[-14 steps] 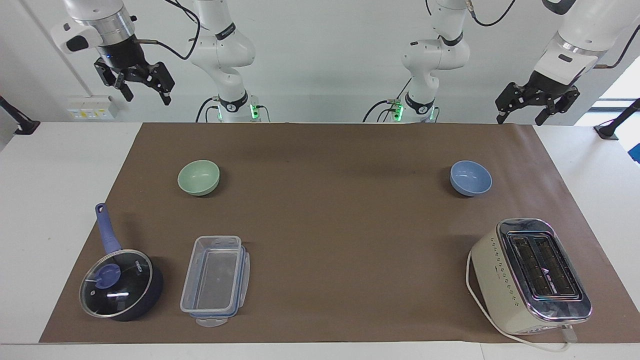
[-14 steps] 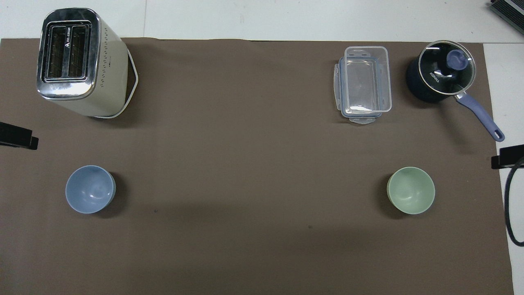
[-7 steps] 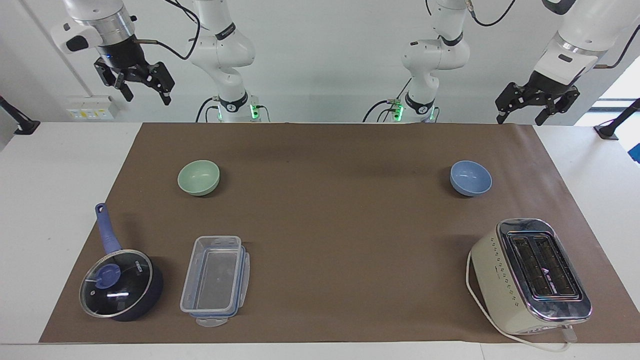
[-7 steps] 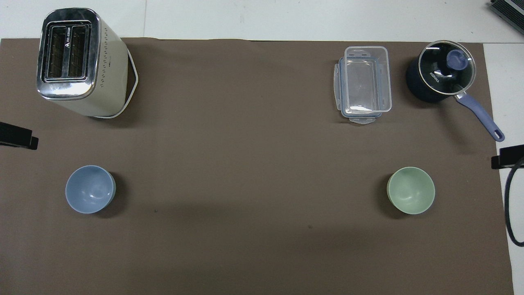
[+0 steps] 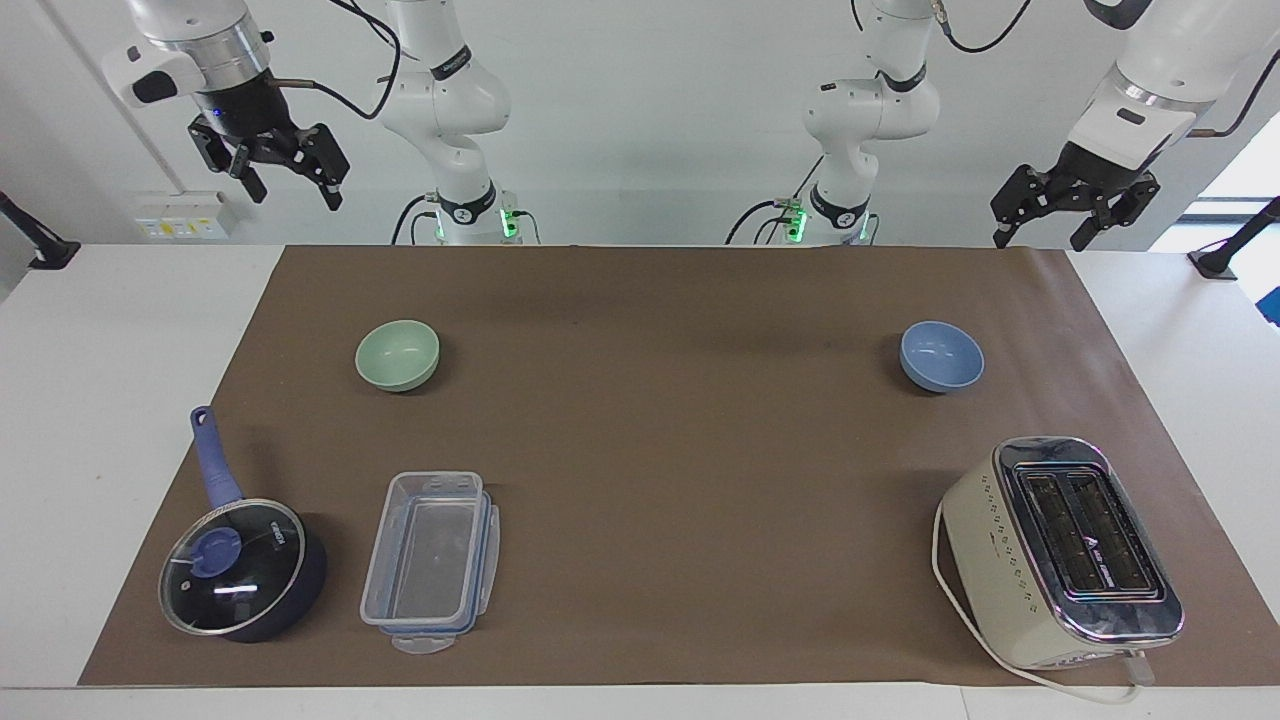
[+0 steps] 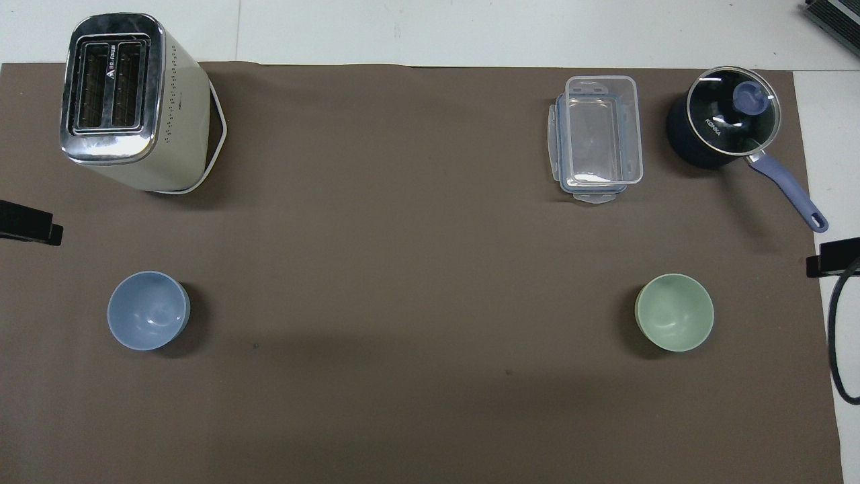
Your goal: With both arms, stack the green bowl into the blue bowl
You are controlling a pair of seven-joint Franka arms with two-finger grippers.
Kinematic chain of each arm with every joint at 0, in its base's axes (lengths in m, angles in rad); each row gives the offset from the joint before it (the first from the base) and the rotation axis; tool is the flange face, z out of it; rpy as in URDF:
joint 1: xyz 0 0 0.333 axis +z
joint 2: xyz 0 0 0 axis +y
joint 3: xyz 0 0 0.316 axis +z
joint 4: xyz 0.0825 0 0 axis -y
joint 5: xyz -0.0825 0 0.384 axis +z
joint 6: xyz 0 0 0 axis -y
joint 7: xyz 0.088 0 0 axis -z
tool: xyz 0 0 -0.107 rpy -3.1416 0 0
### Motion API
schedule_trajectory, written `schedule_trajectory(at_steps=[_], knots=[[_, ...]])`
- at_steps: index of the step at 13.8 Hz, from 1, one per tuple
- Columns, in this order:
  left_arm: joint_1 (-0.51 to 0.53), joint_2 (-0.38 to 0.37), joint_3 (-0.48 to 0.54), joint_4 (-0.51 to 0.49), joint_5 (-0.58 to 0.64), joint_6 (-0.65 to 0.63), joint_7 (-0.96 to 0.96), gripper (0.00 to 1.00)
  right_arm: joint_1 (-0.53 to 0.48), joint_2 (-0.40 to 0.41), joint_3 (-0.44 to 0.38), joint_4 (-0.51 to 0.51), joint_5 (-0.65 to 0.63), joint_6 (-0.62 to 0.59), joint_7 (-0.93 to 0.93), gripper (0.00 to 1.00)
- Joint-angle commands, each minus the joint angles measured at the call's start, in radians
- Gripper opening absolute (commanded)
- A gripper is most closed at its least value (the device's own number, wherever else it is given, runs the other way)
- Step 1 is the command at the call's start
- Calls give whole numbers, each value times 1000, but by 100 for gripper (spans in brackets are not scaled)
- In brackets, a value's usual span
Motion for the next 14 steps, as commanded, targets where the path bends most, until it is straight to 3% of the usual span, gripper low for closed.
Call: schedule_trajectory(at_steps=[1,14], knots=[[-10,-20,10,-19,9,6,-4,100,-16,-27,7,-33,1,19,-27,100],[-4,-27,8,-33,9,12,-4,100,-16,-27,7,-33,2,20,-27,100]])
